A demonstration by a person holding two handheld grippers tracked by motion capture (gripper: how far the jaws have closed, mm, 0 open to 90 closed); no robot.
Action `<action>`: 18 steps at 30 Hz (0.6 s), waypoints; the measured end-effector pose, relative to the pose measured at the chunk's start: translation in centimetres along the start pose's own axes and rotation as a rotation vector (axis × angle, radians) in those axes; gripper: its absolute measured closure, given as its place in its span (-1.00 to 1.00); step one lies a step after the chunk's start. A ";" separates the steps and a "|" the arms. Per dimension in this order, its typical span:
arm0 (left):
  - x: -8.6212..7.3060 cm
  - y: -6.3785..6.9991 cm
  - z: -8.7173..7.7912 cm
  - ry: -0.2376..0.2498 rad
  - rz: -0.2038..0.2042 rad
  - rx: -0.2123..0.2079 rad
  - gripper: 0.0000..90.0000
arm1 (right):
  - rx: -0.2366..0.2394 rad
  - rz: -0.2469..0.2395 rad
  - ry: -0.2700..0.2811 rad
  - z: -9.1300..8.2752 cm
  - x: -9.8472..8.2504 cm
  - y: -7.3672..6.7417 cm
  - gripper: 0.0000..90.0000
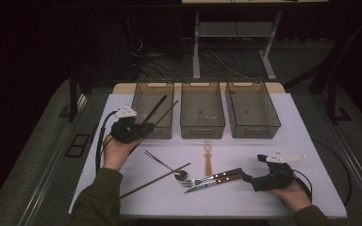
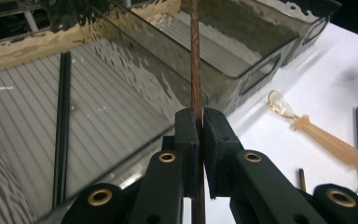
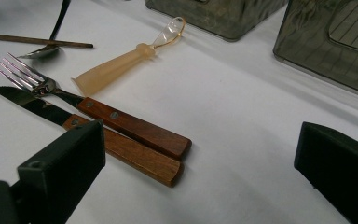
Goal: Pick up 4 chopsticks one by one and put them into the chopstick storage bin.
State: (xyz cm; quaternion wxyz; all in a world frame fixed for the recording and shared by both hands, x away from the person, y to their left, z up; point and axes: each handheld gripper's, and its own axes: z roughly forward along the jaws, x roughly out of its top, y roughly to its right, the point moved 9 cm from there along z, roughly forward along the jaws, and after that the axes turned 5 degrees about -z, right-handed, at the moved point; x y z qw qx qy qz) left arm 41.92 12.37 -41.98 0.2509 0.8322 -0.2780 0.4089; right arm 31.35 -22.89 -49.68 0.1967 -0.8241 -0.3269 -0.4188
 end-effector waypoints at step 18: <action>4.8 -3.1 1.8 0.006 -0.036 0.052 0.90 | -0.003 0.004 0.002 -0.1 0.0 0.0 -0.97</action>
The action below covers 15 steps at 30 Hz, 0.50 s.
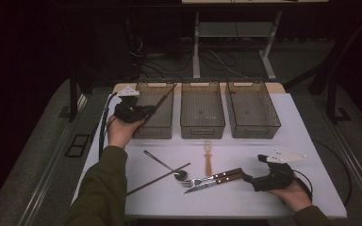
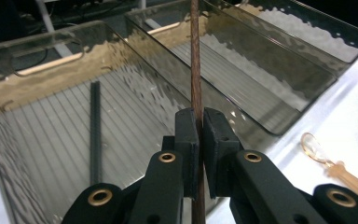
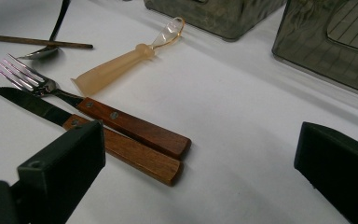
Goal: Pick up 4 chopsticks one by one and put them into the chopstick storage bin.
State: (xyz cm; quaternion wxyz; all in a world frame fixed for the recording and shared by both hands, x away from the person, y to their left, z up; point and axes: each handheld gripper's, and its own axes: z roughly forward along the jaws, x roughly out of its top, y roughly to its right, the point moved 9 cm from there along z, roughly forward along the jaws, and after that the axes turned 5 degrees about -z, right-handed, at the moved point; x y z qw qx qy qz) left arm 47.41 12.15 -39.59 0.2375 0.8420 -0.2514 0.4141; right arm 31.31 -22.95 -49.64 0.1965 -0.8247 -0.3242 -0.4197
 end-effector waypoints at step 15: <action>2.6 -2.3 3.0 0.027 -0.020 0.039 0.90 | 0.004 0.011 0.002 0.0 0.0 0.0 -0.97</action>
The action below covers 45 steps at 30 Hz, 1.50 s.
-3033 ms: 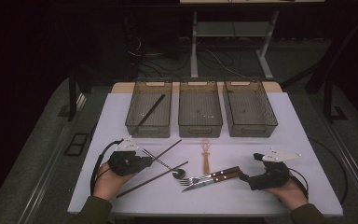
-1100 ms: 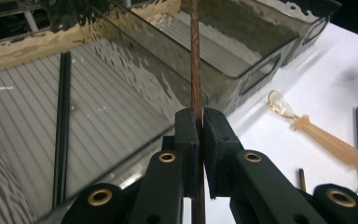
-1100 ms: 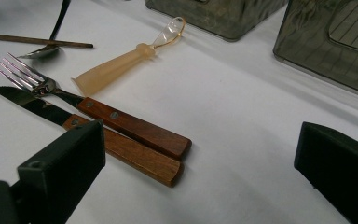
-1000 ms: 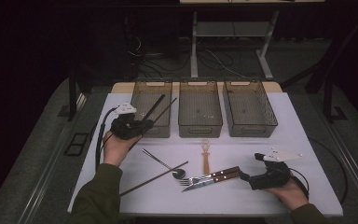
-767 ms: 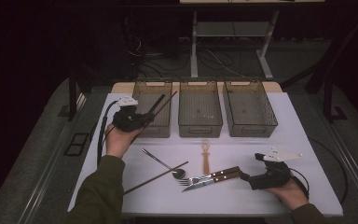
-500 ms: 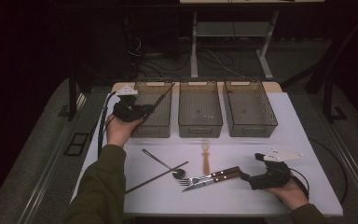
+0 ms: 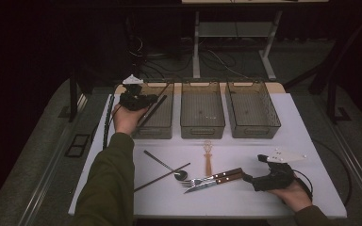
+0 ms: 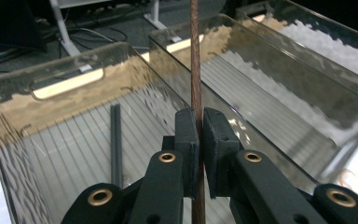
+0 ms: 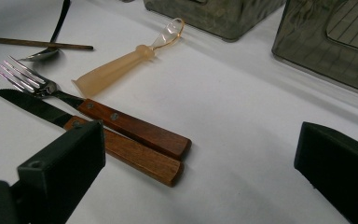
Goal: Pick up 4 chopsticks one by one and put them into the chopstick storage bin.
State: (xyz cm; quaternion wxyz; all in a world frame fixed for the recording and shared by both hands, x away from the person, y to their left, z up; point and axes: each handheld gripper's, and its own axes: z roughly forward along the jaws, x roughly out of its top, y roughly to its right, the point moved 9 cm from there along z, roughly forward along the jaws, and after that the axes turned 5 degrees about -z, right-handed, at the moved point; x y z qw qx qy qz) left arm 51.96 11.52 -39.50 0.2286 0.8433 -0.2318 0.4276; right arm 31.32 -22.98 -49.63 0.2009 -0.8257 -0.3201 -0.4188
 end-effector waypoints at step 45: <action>-1.8 -0.1 0.3 -0.093 0.004 0.012 -0.17 | 0.003 -0.007 0.002 0.0 0.0 -0.1 -0.96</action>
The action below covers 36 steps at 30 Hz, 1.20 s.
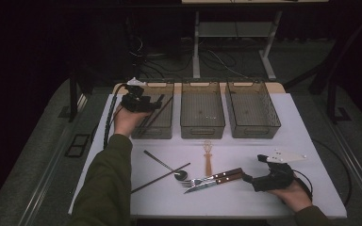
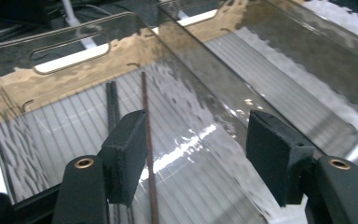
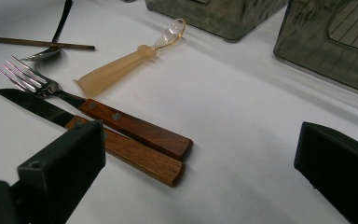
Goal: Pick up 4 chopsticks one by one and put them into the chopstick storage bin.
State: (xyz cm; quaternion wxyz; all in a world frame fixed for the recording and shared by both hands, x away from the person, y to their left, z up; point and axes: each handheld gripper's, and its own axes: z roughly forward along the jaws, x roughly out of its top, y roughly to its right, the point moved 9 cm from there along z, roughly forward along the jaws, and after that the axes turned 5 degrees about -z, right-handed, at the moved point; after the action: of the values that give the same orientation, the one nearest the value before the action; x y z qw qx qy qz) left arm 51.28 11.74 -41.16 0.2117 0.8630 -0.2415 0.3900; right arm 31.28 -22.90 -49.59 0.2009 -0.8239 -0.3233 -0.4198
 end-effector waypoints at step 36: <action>-11.7 8.3 -5.4 -0.042 0.121 -0.175 -0.64 | -0.005 0.000 0.001 -0.1 0.0 0.1 -0.96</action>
State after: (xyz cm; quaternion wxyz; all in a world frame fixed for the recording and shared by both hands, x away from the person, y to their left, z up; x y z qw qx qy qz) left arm 36.59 11.14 -45.50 0.2573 0.8331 -0.3307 0.3611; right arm 31.29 -22.98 -49.53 0.1992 -0.8242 -0.3223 -0.4209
